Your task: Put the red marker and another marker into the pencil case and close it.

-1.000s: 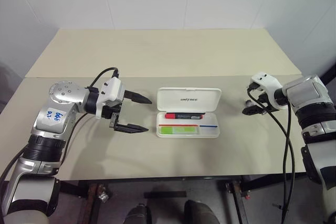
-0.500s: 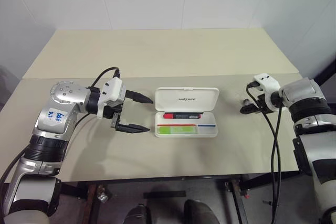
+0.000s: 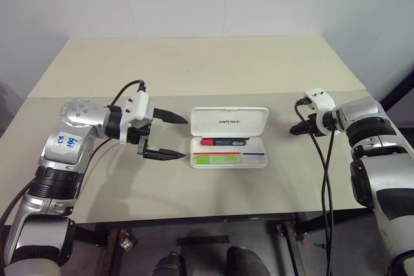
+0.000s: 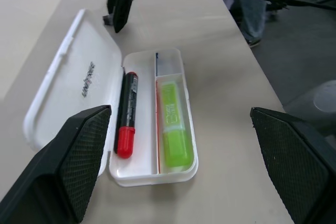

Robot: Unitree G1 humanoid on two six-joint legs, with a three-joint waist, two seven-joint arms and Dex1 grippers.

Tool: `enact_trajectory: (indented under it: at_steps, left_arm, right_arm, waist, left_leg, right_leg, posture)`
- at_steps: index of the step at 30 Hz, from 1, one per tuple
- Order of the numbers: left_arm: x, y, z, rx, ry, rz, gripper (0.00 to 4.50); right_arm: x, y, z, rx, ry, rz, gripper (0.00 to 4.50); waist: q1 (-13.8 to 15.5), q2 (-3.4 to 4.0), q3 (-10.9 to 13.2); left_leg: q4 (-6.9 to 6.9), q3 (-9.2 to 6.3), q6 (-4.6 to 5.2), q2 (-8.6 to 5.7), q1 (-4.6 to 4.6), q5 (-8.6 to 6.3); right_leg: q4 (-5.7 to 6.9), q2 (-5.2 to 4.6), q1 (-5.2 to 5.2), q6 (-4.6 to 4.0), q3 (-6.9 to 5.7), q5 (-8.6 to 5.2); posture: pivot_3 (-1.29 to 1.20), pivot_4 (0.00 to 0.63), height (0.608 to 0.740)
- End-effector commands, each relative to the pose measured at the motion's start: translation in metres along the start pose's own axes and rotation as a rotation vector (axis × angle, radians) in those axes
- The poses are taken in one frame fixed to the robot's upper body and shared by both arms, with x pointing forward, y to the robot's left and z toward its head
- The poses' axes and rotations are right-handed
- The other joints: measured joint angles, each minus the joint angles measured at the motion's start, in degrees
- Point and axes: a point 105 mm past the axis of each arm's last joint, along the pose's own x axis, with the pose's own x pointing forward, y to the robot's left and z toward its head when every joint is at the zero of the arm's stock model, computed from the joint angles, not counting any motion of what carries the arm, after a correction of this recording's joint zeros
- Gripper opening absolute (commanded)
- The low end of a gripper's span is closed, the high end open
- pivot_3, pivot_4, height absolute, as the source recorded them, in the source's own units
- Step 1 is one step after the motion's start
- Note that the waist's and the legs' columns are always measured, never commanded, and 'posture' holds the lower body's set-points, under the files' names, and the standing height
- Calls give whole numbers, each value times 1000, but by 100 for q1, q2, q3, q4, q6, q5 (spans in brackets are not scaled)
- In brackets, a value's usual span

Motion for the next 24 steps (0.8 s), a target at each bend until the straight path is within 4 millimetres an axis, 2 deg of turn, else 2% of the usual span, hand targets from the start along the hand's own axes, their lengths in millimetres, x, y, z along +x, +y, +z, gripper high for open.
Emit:
enact_trajectory:
  at_steps: [1,5,6,15,20,24]
  left_arm:
    - [-8,2,17,62,-13,26,4500]
    - [-8,2,18,62,-13,32,4500]
    - [-8,2,18,63,-13,33,4500]
    - [-11,10,25,60,-62,76,4500]
    - [-15,13,32,40,-115,97,4500]
    - [-16,11,29,30,-111,95,4500]
  right_arm:
    - [-6,-20,-13,-1,37,-78,1861]
    - [-5,-20,-15,0,45,-74,453]
    - [-5,-20,-15,0,45,-73,348]
    - [-15,-26,-2,-52,-7,-88,349]
    - [-35,-34,11,-94,-41,-67,349]
    - [-48,-25,24,-214,-83,32,349]
  waist:
    - [29,0,0]
    - [43,-1,-1]
    - [43,-1,-1]
    - [45,-2,-1]
    - [32,1,1]
    - [-9,4,2]
  left_leg:
    - [0,0,3,0,0,2]
    - [0,-2,12,-1,-1,7]
    - [1,-2,12,-1,-1,7]
    - [2,-6,13,-1,0,7]
    - [-12,-8,10,-4,-4,5]
    - [-14,-7,5,-4,-4,-2]
  right_leg:
    - [0,-3,1,2,-2,3]
    - [-3,-15,5,7,-1,13]
    - [-6,-16,9,8,-1,14]
    - [-10,-18,14,9,-6,16]
    - [-7,-12,11,9,-9,15]
    - [-18,2,8,9,-3,13]
  posture:
    - [0,150,740]
    - [0,150,740]
    - [0,150,740]
    - [0,150,740]
    - [0,150,740]
    - [0,150,740]
